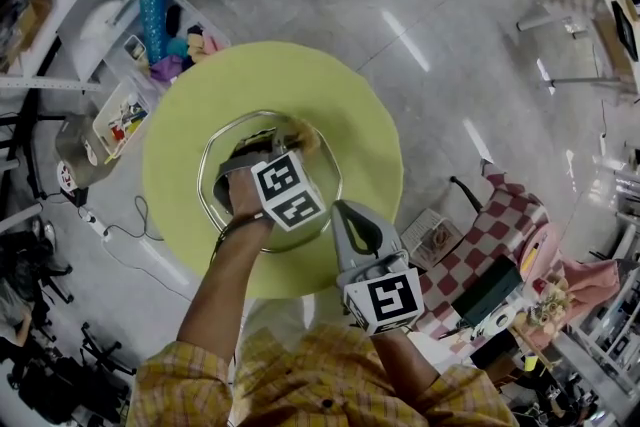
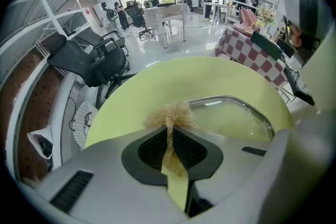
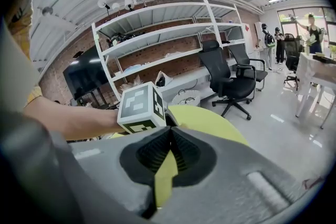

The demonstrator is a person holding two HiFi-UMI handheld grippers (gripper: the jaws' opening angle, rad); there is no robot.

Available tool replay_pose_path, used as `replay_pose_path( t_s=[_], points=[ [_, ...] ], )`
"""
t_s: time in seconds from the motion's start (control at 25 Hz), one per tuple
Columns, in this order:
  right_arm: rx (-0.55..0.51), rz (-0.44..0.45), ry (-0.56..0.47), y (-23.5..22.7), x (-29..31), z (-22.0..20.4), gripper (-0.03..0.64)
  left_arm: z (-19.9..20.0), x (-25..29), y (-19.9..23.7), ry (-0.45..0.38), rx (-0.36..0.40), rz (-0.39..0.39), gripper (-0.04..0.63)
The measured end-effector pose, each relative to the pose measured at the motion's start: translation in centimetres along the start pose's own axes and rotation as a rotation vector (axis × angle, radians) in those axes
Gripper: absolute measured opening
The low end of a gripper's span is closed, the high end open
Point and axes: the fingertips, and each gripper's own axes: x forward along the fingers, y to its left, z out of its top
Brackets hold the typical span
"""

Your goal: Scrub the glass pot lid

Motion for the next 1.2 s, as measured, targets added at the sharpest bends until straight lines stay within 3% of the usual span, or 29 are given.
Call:
replay_pose_path(
  t_s=[0.56, 1.2],
  points=[
    [-0.009, 0.008, -0.004, 0.7, -0.1, 0.2, -0.003, -0.8, -0.5, 1.2, -0.025, -0.135, 0.019, 0.037],
    [-0.037, 0.043, 0.002, 2.8, 0.5, 0.5, -0.003, -3.4, -1.7, 3.1, -0.088, -0.408, 0.081, 0.038]
  ],
)
